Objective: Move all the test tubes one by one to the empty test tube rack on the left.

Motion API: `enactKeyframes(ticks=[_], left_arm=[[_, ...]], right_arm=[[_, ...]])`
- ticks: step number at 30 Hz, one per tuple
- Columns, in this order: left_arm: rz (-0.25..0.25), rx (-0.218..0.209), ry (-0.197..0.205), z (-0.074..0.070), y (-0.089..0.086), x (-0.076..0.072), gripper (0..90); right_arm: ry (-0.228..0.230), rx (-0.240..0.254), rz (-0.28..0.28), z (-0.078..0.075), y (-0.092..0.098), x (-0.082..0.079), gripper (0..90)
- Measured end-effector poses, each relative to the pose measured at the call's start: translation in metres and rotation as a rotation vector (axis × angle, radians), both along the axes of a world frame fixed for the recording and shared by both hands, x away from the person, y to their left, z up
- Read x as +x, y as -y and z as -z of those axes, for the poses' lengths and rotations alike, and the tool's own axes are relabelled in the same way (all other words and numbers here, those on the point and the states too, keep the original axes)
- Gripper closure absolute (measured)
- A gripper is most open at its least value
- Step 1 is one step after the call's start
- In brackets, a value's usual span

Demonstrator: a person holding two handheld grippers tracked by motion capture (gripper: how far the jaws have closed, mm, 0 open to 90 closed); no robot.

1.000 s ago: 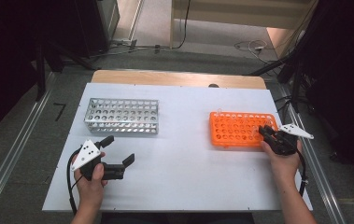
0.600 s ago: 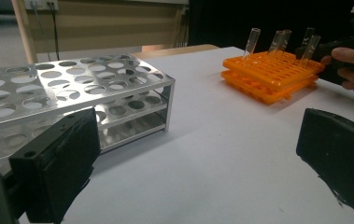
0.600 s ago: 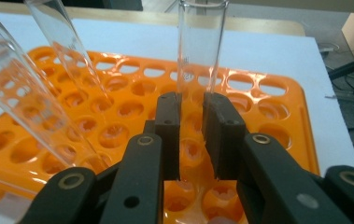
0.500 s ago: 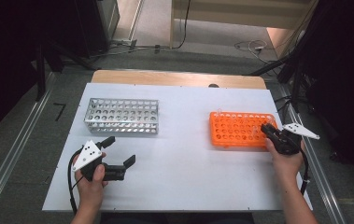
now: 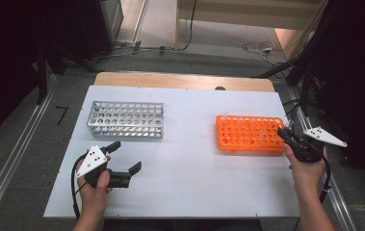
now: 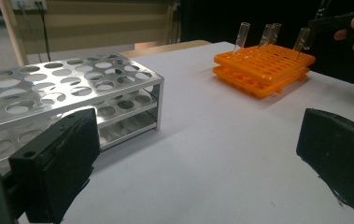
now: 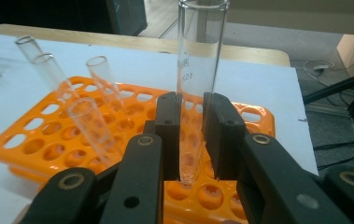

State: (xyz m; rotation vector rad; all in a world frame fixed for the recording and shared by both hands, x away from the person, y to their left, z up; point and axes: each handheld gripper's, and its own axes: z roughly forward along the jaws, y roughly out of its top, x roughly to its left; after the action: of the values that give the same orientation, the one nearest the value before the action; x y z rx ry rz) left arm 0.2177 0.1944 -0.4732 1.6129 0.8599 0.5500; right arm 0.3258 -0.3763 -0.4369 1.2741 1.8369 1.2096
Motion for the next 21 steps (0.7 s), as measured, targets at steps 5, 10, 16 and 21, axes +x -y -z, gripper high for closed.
enactKeyframes(ticks=[5,10,16,21], left_arm=[[0.01,-0.009,0.005,-0.003,0.003,-0.001,0.0],[0.008,0.005,0.016,-0.006,0.006,-0.002,0.0],[0.021,0.005,0.018,-0.009,0.01,-0.003,0.0],[0.047,-0.008,0.016,-0.012,0.012,-0.004,0.0]], right_arm=[[-0.016,0.02,-0.042,-0.012,-0.003,-0.011,74.1],[-0.018,0.02,-0.109,-0.02,-0.016,-0.018,74.2],[-0.01,0.031,-0.201,-0.029,-0.037,-0.028,74.2],[-0.004,0.036,-0.273,-0.035,-0.057,-0.035,74.2]])
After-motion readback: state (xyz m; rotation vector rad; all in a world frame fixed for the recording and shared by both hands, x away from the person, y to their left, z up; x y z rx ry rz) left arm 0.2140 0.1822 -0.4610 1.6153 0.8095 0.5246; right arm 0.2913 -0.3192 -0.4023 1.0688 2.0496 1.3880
